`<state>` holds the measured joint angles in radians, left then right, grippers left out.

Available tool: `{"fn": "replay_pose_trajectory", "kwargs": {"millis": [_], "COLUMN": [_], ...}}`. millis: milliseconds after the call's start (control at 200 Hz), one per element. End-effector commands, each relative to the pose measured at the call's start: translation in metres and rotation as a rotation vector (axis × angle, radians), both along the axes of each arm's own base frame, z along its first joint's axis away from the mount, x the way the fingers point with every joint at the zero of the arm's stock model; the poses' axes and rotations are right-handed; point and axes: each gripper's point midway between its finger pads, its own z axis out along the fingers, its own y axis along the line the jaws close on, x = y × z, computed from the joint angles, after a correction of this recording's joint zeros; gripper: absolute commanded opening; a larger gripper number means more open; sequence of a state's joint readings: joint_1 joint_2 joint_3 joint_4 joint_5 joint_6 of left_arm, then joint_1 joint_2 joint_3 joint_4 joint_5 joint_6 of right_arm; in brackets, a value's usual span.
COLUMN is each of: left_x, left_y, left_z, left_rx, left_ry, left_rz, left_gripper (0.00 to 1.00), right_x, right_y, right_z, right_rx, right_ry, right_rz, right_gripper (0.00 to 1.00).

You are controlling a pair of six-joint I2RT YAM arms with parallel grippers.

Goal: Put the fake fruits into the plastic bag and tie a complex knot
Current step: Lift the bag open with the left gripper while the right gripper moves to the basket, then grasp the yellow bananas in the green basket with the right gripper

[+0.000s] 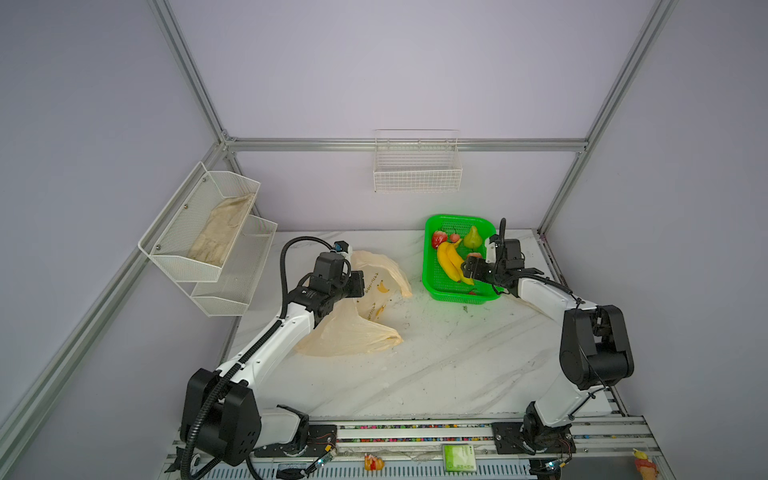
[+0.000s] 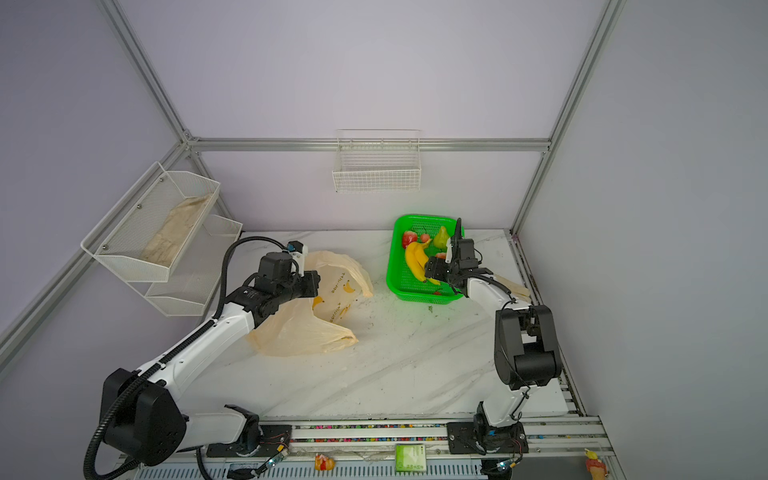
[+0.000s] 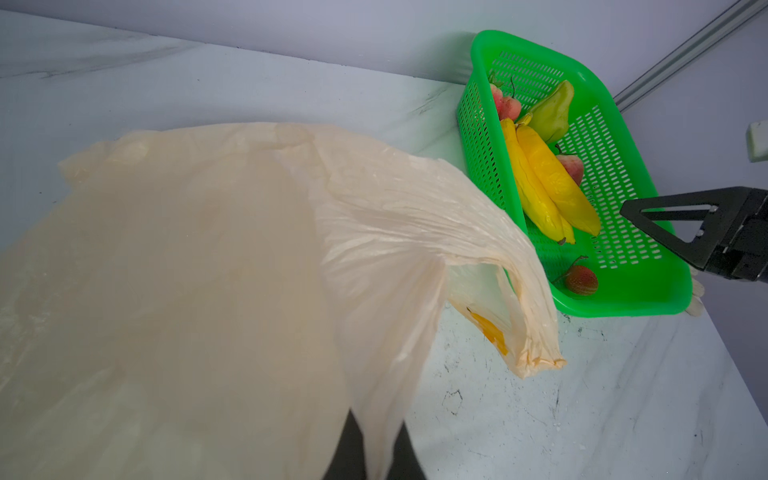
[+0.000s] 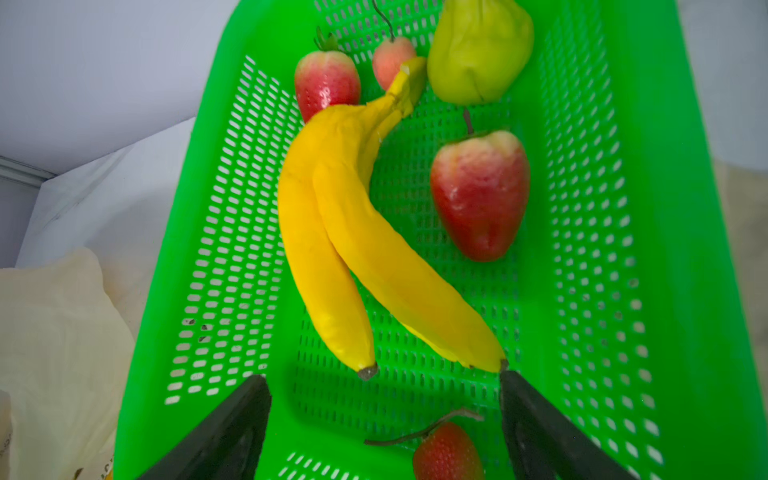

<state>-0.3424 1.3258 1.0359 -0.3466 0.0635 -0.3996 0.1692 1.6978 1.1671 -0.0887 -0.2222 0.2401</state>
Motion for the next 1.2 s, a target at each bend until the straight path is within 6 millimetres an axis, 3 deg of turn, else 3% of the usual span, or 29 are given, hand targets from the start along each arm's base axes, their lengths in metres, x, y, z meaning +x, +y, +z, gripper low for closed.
{"fn": "replay_pose_trajectory", "kwargs": {"millis": [0, 180, 280, 460, 750, 990, 1195], "left_x": [0.007, 0.006, 0.005, 0.004, 0.005, 0.006, 0.006], "left_y": [-0.006, -0.003, -0.003, -0.002, 0.001, 0.0, 0.0], "left_z": [0.054, 0.059, 0.06, 0.063, 0.064, 0.061, 0.062], "left_rx": [-0.06, -0.073, -0.079, -0.073, -0.103, -0.11, -0.115], "left_ry": [-0.114, -0.139, -0.139, -0.154, -0.148, -0.141, -0.143], "left_rz": [-0.036, -0.033, -0.039, -0.044, -0.048, -0.053, -0.057], "left_gripper": [0.0, 0.0, 0.0, 0.0, 0.0, 0.0, 0.0], "right_x": [0.009, 0.036, 0.051, 0.066, 0.068, 0.074, 0.078], "right_y": [0.027, 0.039, 0.049, 0.046, 0.052, 0.06, 0.05], "right_z": [0.045, 0.025, 0.015, -0.001, -0.044, -0.065, -0.089], "right_rx": [-0.13, -0.303, -0.304, -0.382, -0.471, -0.499, -0.605], "right_ry": [-0.167, -0.133, -0.095, -0.028, 0.11, 0.141, 0.2], "right_rz": [0.099, 0.187, 0.234, 0.215, 0.251, 0.288, 0.272], "right_gripper": [0.9, 0.96, 0.97, 0.97, 0.97, 0.97, 0.92]}}
